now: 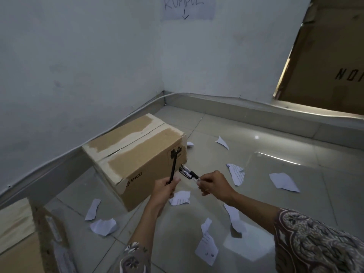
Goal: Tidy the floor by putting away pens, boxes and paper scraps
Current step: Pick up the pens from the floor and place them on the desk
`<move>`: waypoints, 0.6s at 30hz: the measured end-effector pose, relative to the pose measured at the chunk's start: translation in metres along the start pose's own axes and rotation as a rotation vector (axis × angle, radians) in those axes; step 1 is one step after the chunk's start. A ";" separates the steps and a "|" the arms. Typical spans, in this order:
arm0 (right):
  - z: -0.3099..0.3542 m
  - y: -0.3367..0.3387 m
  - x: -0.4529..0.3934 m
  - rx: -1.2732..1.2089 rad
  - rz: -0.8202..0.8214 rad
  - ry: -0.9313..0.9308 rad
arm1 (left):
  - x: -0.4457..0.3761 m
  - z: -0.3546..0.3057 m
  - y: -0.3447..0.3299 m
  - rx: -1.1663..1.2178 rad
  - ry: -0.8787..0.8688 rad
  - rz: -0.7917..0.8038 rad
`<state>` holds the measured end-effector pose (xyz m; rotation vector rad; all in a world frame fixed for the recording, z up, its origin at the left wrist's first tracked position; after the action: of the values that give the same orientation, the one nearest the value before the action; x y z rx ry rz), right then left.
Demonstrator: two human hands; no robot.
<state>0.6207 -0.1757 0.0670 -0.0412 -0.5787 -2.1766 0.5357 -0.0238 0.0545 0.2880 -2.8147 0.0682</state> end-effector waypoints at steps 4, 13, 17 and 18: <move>0.001 0.016 0.007 -0.298 -0.103 -0.048 | -0.009 -0.004 -0.030 0.060 0.019 0.081; -0.001 0.028 -0.027 -0.682 -0.341 -0.123 | -0.044 -0.041 -0.071 0.015 -0.022 0.159; 0.006 0.032 -0.041 -0.769 -0.367 -0.145 | -0.065 -0.054 -0.063 -0.024 -0.028 0.171; 0.008 0.036 -0.041 -0.782 -0.364 -0.151 | -0.068 -0.060 -0.062 -0.028 -0.023 0.194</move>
<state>0.6726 -0.1603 0.0790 -0.5569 0.2388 -2.6443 0.6294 -0.0665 0.0914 0.0086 -2.8557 0.0688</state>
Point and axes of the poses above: each hand's wrist, its own x-axis away from the middle knuckle, its own y-axis out of the back of the hand, z = x × y, the point moved 6 cm from there along -x, towards the middle knuckle, and after that the axes turned 15 degrees about z, right-handed, at the moved point
